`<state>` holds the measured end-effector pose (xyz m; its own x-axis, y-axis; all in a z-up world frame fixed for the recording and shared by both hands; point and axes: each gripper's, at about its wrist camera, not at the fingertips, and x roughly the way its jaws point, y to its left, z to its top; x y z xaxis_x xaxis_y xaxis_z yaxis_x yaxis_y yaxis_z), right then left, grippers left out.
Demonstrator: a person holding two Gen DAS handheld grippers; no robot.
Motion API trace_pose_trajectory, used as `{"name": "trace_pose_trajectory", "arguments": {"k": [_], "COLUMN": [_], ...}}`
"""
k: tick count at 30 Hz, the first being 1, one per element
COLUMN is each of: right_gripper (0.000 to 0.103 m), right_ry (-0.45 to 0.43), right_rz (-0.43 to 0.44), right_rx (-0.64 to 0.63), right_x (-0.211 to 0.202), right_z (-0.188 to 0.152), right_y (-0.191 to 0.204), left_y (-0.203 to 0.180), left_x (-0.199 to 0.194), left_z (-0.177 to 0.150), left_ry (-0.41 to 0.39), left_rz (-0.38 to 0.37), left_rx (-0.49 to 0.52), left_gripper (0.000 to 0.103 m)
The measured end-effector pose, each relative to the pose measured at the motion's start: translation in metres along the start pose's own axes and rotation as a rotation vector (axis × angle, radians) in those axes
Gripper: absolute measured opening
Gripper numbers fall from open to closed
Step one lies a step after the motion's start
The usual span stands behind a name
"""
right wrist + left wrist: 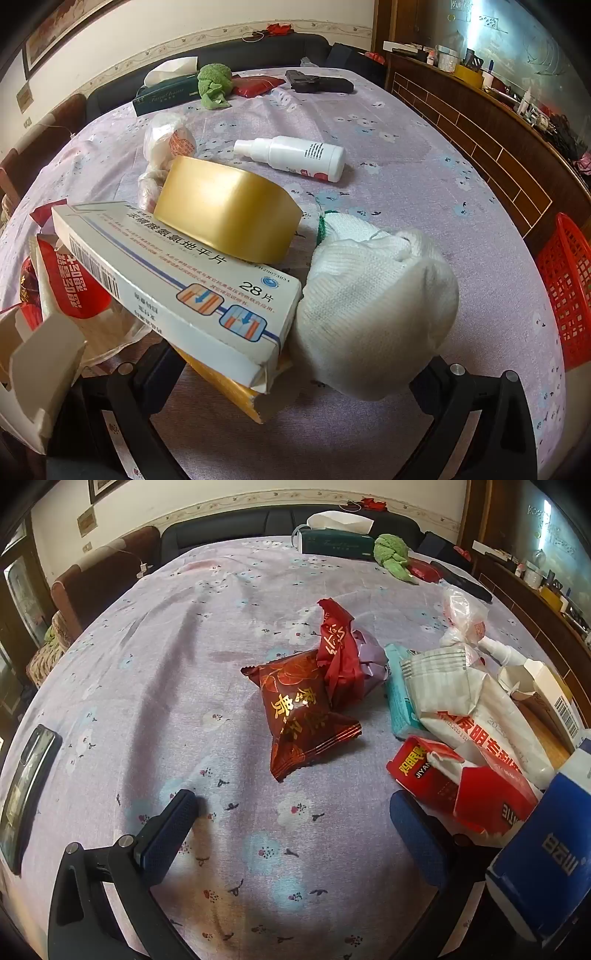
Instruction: Collect trash
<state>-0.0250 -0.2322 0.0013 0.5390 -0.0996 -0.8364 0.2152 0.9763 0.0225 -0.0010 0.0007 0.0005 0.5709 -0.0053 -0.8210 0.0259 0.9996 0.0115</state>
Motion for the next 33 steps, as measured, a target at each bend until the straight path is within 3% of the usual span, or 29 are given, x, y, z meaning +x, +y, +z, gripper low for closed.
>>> {"name": "trace_pose_trajectory", "arguments": {"k": [1, 3, 11, 15, 24, 28, 33], "right_gripper": [0.103, 0.103, 0.103, 0.100, 0.099, 0.093, 0.082], "right_ry": [-0.001, -0.001, -0.001, 0.037, -0.115, -0.231, -0.286], "right_rz": [0.000, 0.000, 0.002, 0.065, 0.149, 0.125, 0.140], "right_rx": [0.000, 0.000, -0.005, -0.063, -0.154, -0.162, -0.130], "right_x": [0.001, 0.002, 0.006, -0.004, -0.088, -0.121, -0.136], "right_z": [0.000, 0.002, 0.005, -0.002, -0.053, -0.076, -0.099], "right_y": [0.000, 0.001, 0.005, -0.006, -0.036, -0.042, -0.047], "left_y": [-0.002, -0.004, -0.003, 0.006, -0.010, -0.025, -0.045], "left_x": [0.000, -0.003, -0.045, -0.067, -0.118, -0.141, -0.160], "left_z": [0.000, -0.002, -0.027, -0.035, -0.073, -0.093, -0.113], "left_ry": [0.021, 0.019, -0.096, -0.155, -0.305, -0.399, -0.456], "left_rz": [0.041, 0.029, -0.014, -0.035, -0.083, -0.126, -0.049], "left_rx": [0.023, 0.025, -0.007, 0.005, 0.032, 0.084, 0.151], "left_gripper": [0.103, 0.103, 0.103, 0.103, 0.103, 0.103, 0.103]}}
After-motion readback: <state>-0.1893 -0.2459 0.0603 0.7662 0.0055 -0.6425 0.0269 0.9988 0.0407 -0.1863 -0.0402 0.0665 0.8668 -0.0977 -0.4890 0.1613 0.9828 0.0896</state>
